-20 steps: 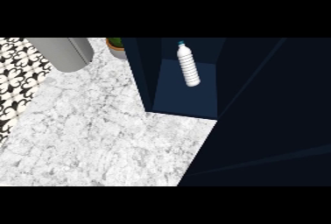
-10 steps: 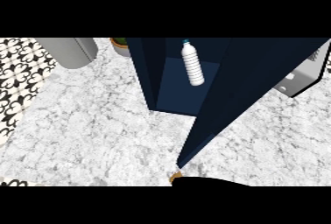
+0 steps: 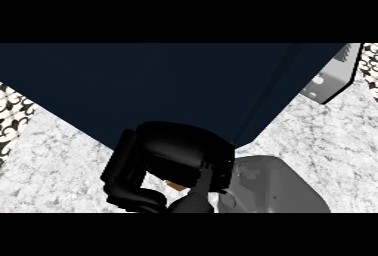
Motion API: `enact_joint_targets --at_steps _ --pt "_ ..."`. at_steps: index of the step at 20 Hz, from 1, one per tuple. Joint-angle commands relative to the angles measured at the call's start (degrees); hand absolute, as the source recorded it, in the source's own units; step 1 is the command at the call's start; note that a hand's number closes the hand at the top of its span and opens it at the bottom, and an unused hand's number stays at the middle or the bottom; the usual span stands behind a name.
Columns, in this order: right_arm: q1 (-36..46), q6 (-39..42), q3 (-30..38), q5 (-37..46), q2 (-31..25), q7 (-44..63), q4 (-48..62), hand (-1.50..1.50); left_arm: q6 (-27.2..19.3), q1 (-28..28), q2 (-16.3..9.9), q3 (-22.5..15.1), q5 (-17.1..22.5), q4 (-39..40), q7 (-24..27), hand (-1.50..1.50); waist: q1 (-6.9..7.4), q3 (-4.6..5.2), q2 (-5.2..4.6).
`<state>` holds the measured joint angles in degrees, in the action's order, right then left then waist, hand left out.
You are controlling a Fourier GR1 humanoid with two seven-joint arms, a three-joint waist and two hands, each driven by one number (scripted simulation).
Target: Pick up the bottled water, place it into the cabinet and close the cabinet
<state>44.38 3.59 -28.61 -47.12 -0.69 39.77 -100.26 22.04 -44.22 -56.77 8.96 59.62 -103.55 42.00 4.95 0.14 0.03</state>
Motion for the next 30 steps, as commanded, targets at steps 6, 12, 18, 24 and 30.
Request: enact_joint_targets --at_steps 6,12,18,24,30 --pt "4.73 6.92 8.86 -4.76 -0.51 -3.57 18.3 1.5 6.17 -7.6 6.25 6.29 -2.43 -0.85 1.22 -1.5 -2.53 -0.2 -0.08" --pt "4.47 12.11 14.13 -2.08 -2.96 -8.91 26.68 1.5 4.89 -6.48 7.66 8.6 -0.54 -2.81 -3.87 -1.5 -3.73 -0.21 -0.26" --pt "11.46 15.08 17.32 4.53 -3.28 -15.89 34.84 1.5 8.92 -4.56 11.42 8.43 -3.86 -0.25 -5.01 -1.5 -3.64 -0.12 -0.26" --pt "16.0 16.01 20.11 8.81 -4.16 -21.17 39.04 1.5 8.4 -3.95 11.81 11.17 -3.08 -1.33 -8.05 -1.5 -3.52 -0.13 -0.34" --pt "20.25 11.62 22.23 13.26 -4.09 -25.26 40.56 -1.5 9.84 -3.59 13.46 11.17 -3.81 -0.58 -8.0 -1.5 -2.85 -0.06 -0.46"
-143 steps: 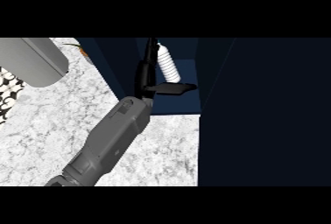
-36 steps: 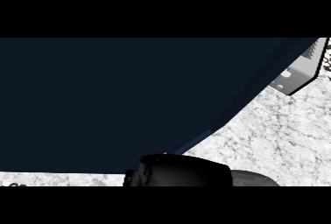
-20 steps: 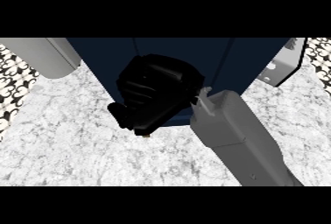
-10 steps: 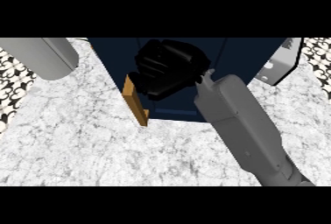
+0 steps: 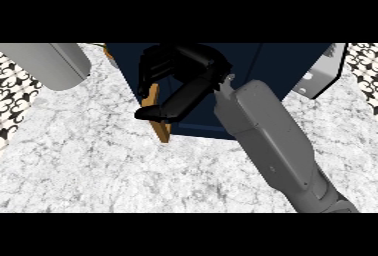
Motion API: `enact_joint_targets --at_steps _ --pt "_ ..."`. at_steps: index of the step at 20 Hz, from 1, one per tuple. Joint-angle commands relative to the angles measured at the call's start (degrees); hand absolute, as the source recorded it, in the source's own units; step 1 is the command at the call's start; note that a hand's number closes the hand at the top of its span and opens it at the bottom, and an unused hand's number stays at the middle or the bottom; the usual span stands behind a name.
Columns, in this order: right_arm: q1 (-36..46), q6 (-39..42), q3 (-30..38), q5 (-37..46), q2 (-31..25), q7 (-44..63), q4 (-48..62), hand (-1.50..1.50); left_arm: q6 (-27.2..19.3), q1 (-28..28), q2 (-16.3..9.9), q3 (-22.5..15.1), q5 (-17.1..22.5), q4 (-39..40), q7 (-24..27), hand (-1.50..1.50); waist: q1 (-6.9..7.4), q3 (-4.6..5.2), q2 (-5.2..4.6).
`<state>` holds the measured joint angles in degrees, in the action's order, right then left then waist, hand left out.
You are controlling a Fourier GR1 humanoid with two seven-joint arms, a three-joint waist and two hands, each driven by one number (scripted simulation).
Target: Pick up the bottled water, place it into the cabinet and close the cabinet
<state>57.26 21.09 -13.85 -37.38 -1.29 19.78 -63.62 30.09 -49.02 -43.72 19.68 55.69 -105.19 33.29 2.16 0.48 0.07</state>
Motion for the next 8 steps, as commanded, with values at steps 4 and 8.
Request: enact_joint_targets --at_steps 4,8 --pt "9.29 -9.09 8.3 4.45 -3.07 -4.82 4.03 -1.5 0.96 1.67 0.64 0.23 -0.9 -0.79 -0.47 -1.5 0.03 -0.43 -0.46" --pt "9.07 -8.9 8.15 5.89 -3.12 -6.37 5.71 -1.5 1.24 2.73 0.51 -0.19 -0.92 -1.64 -1.6 -1.5 0.22 -0.44 -0.63"
